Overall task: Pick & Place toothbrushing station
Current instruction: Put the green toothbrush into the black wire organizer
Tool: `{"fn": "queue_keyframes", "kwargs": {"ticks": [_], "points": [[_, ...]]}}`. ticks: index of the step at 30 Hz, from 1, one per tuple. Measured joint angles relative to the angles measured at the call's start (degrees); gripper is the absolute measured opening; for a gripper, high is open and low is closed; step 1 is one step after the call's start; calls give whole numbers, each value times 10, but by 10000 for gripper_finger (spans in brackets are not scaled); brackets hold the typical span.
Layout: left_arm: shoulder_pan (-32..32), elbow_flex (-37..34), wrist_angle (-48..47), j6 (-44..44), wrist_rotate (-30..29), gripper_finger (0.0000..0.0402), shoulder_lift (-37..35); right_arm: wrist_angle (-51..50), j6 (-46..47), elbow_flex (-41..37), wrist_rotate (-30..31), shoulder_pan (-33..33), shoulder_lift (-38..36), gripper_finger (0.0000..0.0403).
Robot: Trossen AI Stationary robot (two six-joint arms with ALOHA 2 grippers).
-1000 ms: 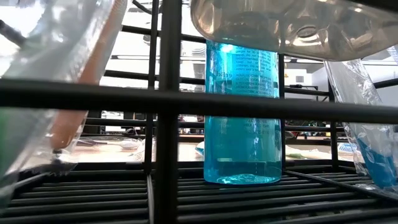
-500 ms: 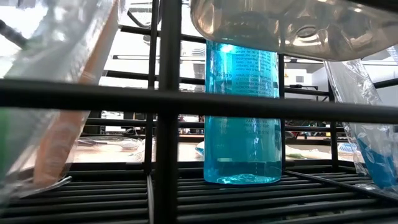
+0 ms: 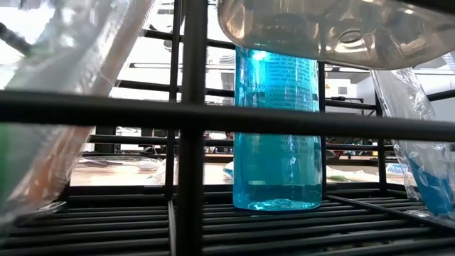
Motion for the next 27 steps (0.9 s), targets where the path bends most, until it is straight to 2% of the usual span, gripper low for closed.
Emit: {"fn": "queue_keyframes", "kwargs": {"ticks": [7, 12, 17, 23, 27], "points": [[0, -2, 0, -15, -2, 154, -9, -2, -1, 0, -1, 0, 0, 0], [0, -2, 0, -15, -2, 174, -12, -4, -1, 0, -1, 0, 0, 0], [0, -2, 2, -20, 5, 176, -14, -4, 18, 0, -3, 0, 0, 0], [0, -1, 6, -57, 6, 167, -32, -3, 45, 0, -63, 0, 0, 0], [2, -1, 11, -60, 9, 163, -41, -5, 55, 0, -66, 0, 0, 0]]}}
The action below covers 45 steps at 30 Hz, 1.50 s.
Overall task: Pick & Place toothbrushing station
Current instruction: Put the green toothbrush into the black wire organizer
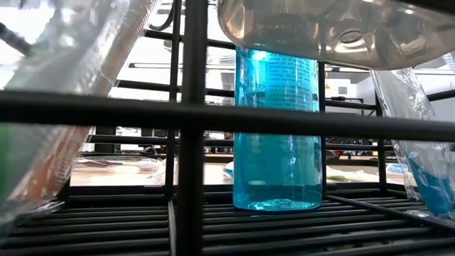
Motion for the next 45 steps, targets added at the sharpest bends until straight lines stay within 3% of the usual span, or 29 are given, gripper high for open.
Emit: {"fn": "queue_keyframes", "kwargs": {"ticks": [4, 14, 20, 33, 45], "points": [[0, 0, 1, -3, 13, 164, -17, -11, -3, 0, 0, 0, 0, 14], [23, 1, 3, -32, 13, 153, -116, -130, 89, 0, 3, -10, 0, 131], [56, 1, 1, -40, 40, 143, -159, -169, 125, 0, -2, -20, 0, 170], [103, 1, -108, -110, 123, 120, -164, -245, 167, 0, -100, -50, 0, 170], [133, 1, -188, -180, 138, 120, -164, -375, 198, 0, -116, -68, 0, 168]]}}
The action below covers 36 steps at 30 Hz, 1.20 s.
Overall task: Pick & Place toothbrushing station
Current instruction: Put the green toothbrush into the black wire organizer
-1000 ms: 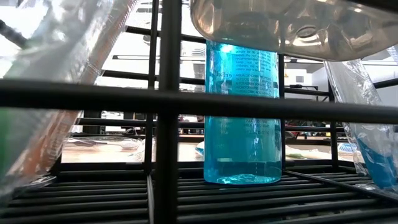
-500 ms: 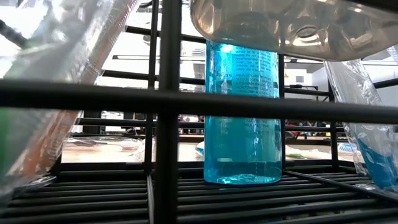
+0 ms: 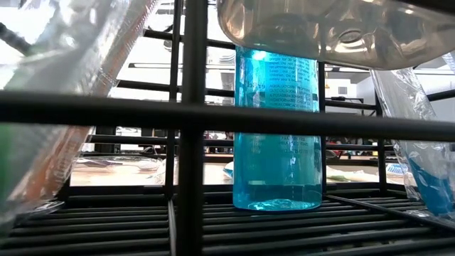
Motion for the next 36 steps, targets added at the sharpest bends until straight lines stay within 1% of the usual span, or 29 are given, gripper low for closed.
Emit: {"fn": "queue_keyframes", "kwargs": {"ticks": [6, 12, 15, 17, 22, 24, 30, 34, 36], "points": [[13, 0, -56, -57, 0, 120, 0, -39, 7, 0, 0, -1, 0, 183], [24, 0, -145, -128, 2, 120, 0, -57, 7, 0, 2, -4, 0, 191], [35, 0, -177, -147, 24, 120, 0, -70, 7, 0, 4, -4, 0, 190], [46, 0, -190, -148, 43, 119, 0, -82, 7, 0, 5, -4, 1, 187], [91, 0, -201, -146, 122, 119, 0, -118, 7, 0, 5, -13, 11, 179], [105, 0, -202, -139, 138, 119, 0, -127, 1, 0, 5, -21, 17, 178], [116, 0, -209, -138, 159, 119, 0, -140, -44, -1, 5, -23, 35, 191], [110, 0, -218, -138, 159, 119, 0, -134, -91, -1, 5, -12, 44, 205], [106, 0, -224, -138, 159, 119, 0, -113, -102, 2, 5, -10, 50, 209]]}}
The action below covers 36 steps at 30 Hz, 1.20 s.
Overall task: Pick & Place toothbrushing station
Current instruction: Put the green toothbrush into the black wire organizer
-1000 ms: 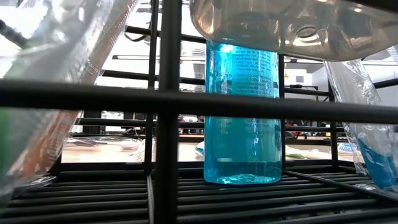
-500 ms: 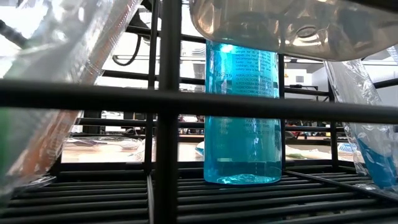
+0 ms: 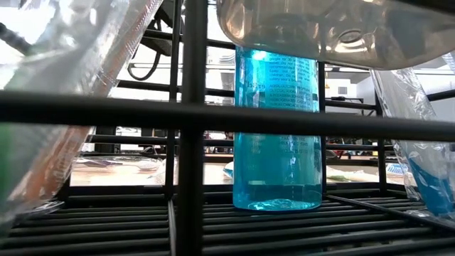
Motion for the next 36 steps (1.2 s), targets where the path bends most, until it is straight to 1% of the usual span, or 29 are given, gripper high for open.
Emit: {"fn": "queue_keyframes", "kwargs": {"ticks": [3, 5, 8, 12, 16, 19, 24, 26, 29, 31, 36], "points": [[-4, 0, 2, 2, -2, 119, 0, -4, -10, -2, 0, 0, 2, 211], [-7, 0, 2, 11, -14, 119, 0, 1, -9, -1, 2, 0, 3, 211], [-10, 0, 4, 18, -21, 119, 0, 7, 8, -2, 18, 0, 4, 207], [-14, 0, 7, 2, -22, 119, 0, 10, 74, -2, 66, 9, 4, 199], [-16, 0, 6, -24, -24, 119, 0, 23, 141, -2, 120, 34, 5, 192], [-20, 0, 5, -37, -26, 119, 0, 32, 169, -2, 146, 54, 13, 190], [-29, 0, 2, -55, -31, 119, 0, 39, 204, -3, 148, 76, 50, 194], [-32, 0, -2, -59, -31, 119, 0, 57, 213, -1, 147, 82, 70, 199], [-33, 0, -6, -73, -35, 119, 0, 71, 214, -2, 129, 86, 103, 208], [-33, 0, -12, -76, -35, 119, 0, 85, 218, -1, 119, 82, 122, 213], [-33, 0, -11, -77, -35, 119, 0, 83, 226, -2, 107, 62, 157, 223]]}}
